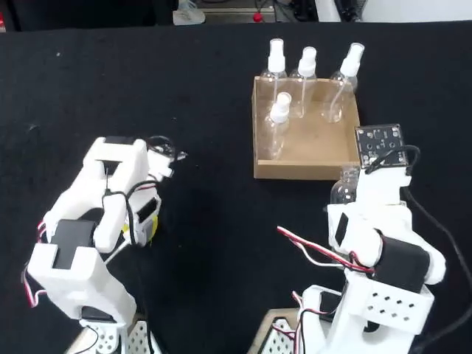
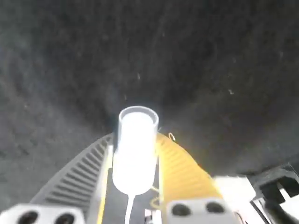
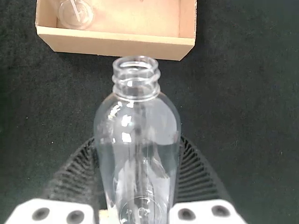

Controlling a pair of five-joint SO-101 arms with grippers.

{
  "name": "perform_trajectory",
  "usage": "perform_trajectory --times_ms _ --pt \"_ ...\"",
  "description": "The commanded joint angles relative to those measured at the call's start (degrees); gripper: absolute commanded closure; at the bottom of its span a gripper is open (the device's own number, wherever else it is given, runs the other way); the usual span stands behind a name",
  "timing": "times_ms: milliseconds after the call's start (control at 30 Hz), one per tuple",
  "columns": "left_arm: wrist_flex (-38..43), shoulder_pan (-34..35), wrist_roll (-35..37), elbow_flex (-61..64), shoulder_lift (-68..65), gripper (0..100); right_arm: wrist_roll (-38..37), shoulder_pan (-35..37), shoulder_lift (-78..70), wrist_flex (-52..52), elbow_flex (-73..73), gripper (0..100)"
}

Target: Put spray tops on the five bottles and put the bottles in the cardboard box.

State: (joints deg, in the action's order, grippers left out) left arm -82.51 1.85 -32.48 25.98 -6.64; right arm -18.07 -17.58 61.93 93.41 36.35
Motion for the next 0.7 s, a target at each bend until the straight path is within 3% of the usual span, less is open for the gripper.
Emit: perform_trajectory --times_ms 0,233,400,667 --pt "-3.7 -0.5 0.7 -3.8 10.1 97 0.0 1.0 1.5 -0.8 -1.1 98.7" --pt "-0.4 -0.6 12.7 -3.1 31.3 97 0.0 2.0 12.6 2.2 -5.9 98.7" --pt "6.8 -0.7 20.7 -3.1 38.2 97 0.0 10.9 18.5 1.6 -4.5 98.7" --pt "13.8 1.2 22.2 1.1 43.0 97 0.4 25.0 18.5 -10.2 7.1 98.7"
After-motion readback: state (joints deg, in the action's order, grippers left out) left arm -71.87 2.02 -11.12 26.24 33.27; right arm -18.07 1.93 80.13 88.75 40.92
